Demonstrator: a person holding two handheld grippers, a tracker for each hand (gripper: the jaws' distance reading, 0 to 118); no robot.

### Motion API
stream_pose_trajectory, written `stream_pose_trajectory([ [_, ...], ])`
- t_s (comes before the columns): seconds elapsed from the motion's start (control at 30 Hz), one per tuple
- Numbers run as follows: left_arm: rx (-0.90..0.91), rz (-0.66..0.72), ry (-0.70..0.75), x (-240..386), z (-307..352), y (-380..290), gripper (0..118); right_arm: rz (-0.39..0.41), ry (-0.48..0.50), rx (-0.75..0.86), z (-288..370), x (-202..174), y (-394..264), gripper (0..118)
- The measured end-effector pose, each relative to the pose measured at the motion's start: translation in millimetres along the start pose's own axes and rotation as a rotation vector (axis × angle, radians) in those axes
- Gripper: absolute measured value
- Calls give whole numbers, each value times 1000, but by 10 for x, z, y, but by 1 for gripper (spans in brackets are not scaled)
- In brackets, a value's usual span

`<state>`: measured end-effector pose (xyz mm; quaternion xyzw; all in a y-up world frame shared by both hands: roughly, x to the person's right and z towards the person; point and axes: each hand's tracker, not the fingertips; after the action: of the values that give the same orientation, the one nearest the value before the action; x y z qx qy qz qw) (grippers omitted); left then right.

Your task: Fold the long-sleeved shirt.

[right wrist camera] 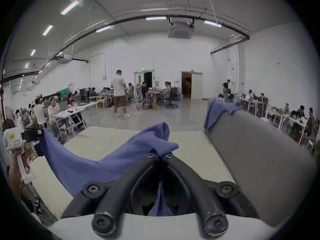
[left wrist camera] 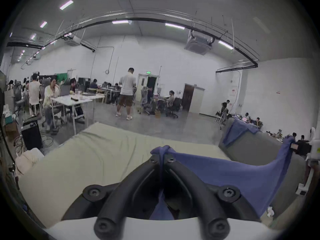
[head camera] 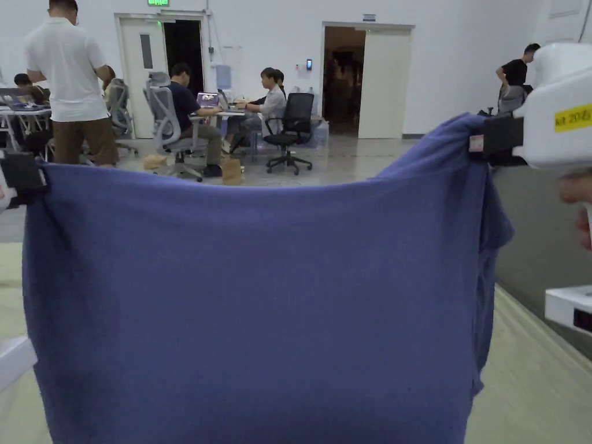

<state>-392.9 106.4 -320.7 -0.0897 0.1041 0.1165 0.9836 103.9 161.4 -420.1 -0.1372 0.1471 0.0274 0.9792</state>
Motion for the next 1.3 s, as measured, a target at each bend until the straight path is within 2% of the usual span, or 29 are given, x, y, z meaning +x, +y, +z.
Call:
stream_pose_trajectory([
  [0.13, 31, 25, 38, -12, -412, 605, 0, 13, -11, 29, -378, -55, 770, 0],
  [0.4, 122, -59, 124, 190, -1013, 1515, 0, 22, -49, 119, -1041, -139, 1929, 0],
  [0.57, 156, -83, 156, 354, -1229, 1895, 0, 17, -119, 168, -1287, -73, 2372, 0],
  [0.7, 203, -122, 165, 492, -1321, 2126, 0, 26, -133, 225, -1300, -42, 2504, 0],
  [0.87, 216, -152, 171, 594, -1476, 2118, 0, 49, -140, 233, -1481, 51, 2402, 0],
  [0.97, 192, -196, 171, 565, -1645, 1915, 0, 73, -132, 213, -1860, 196, 2259, 0],
  [1.13, 83, -212, 170, 354, -2123, 1279, 0, 53, -65, 122, -2391, 378, 1463, 0],
  [1.2, -2, -207, 157, 268, -2307, 935, 0, 24, -44, 46, -2630, 398, 1070, 0],
  [1.3, -103, -206, 169, 134, -2575, 323, 0, 39, -40, -98, -2988, 359, 446, 0],
])
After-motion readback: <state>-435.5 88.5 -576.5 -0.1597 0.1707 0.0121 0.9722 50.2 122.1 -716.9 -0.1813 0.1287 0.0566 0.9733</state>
